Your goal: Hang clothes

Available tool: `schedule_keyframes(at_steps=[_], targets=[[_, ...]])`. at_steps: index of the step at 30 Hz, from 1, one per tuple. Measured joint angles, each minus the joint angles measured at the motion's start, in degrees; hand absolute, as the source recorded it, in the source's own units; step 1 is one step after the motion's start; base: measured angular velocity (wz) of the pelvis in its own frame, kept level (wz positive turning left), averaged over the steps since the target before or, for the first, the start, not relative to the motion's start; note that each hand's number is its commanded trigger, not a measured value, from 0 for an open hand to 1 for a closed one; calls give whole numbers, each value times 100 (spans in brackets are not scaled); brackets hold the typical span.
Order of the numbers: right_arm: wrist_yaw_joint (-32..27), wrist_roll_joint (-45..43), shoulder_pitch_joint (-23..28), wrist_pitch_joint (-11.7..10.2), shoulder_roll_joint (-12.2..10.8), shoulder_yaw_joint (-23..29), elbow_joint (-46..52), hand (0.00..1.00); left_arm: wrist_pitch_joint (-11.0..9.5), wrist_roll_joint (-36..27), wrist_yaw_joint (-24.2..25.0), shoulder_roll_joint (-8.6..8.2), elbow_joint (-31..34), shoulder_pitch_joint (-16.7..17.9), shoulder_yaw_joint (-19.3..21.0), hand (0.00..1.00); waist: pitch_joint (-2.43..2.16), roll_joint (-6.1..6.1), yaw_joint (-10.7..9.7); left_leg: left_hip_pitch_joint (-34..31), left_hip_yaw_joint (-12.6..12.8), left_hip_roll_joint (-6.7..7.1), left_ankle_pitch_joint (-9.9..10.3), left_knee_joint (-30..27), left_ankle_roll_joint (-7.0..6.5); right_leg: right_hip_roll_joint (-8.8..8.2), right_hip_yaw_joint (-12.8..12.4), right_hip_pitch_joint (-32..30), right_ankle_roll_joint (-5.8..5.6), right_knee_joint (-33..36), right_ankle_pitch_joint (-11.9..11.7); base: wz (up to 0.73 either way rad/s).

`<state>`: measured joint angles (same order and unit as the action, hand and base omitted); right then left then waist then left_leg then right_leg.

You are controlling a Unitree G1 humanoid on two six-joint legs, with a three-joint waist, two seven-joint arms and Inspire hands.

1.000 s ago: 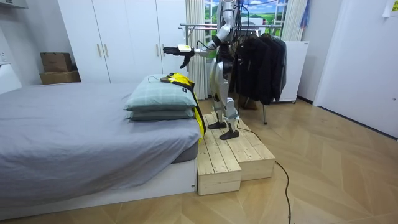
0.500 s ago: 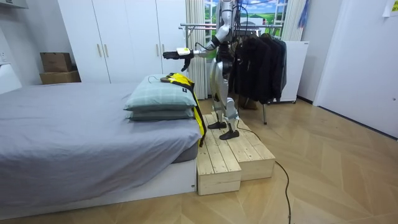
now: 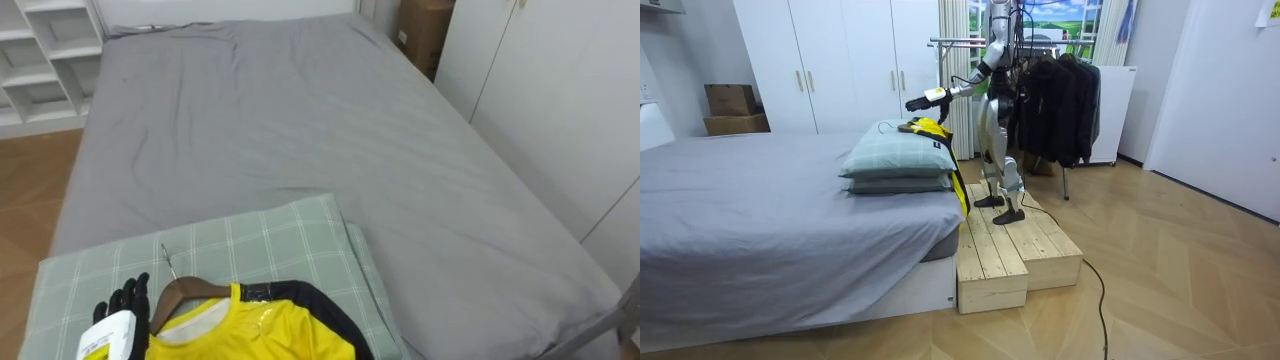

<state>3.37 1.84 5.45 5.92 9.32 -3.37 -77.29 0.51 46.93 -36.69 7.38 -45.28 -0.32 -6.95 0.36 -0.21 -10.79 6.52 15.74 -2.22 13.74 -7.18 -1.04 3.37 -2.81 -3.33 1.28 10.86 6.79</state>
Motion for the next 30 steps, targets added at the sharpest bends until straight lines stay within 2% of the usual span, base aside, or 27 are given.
schedule_keyframes(at_steps=[6, 13, 19, 26, 28, 30], targets=[[181, -30, 29, 52, 0, -32, 121, 0, 93, -1, 157, -19, -594, -197, -3, 0, 4, -12, -12, 2, 0, 4, 0, -27, 0, -6, -16, 8, 0, 5, 0, -1], [246, -25, 27, 126, 0, -46, 150, 0, 162, 0, 252, -26, -717, -207, -2, 0, 9, -20, -5, -1, -8, 15, 0, -25, -1, -17, -24, 1, 2, 12, -1, 0], [241, -7, 4, 117, -7, -115, 145, 0, 168, -4, 187, -25, -1367, -432, 9, 0, 3, -29, -10, -90, -15, 4, -1, -38, -2, -23, -2, -119, 2, 89, 0, 0], [263, 8, -4, 124, -14, -221, 120, 0, 172, -25, 183, -24, -1893, -690, 8, 0, 12, -88, -19, -275, 0, 17, -3, -77, -1, -22, -7, -333, 8, 161, 4, 0], [232, 9, -14, 119, -37, -220, 123, 0, 163, -190, 184, -12, -2000, -789, 7, 0, 42, -143, -20, -331, -3, 15, -3, -114, -1, -23, -10, -379, 13, 172, 7, 0], [185, 23, 3, 119, -44, -222, 124, 0, 164, -322, 185, -13, -2065, -821, 6, 0, 33, -170, -18, -385, -3, 10, -3, -121, -1, -18, -9, -438, 16, 170, 9, 0]])
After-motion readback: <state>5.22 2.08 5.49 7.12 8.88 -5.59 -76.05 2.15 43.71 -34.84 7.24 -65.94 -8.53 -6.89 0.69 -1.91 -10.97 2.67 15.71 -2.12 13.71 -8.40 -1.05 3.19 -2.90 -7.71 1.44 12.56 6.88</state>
